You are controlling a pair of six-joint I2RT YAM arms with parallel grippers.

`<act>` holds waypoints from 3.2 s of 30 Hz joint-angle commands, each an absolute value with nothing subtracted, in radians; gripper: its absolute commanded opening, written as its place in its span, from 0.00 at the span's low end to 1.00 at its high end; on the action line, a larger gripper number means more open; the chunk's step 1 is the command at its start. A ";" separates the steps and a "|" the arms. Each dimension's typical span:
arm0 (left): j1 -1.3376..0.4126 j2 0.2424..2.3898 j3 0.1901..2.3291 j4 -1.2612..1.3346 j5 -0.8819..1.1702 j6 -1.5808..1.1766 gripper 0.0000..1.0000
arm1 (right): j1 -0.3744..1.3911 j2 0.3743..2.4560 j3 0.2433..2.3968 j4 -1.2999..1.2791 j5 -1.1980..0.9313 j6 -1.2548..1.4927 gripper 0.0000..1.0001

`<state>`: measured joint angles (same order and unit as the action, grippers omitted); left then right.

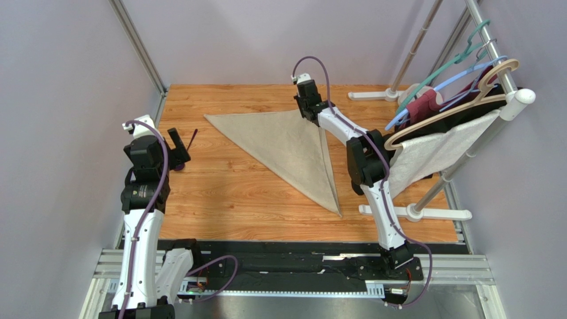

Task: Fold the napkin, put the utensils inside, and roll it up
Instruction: Fold the napkin

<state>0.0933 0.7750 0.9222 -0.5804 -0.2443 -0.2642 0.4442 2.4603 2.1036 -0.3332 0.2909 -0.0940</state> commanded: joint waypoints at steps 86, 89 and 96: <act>0.100 0.776 0.950 -0.566 -0.230 -0.267 0.99 | 0.330 2.362 2.076 -0.255 0.362 -0.087 0.64; 0.100 0.778 0.950 -0.566 -0.226 -0.267 0.99 | 0.348 2.313 2.022 -0.229 0.353 -0.104 0.66; 0.100 0.778 0.948 -0.563 -0.190 -0.262 0.99 | 0.413 2.220 1.915 -0.256 0.234 -0.049 0.63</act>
<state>0.0933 0.7799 0.9222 -0.5804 -0.2260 -0.2642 0.3660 2.3245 1.9743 -0.2855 0.3290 -0.0841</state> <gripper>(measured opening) 0.990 0.645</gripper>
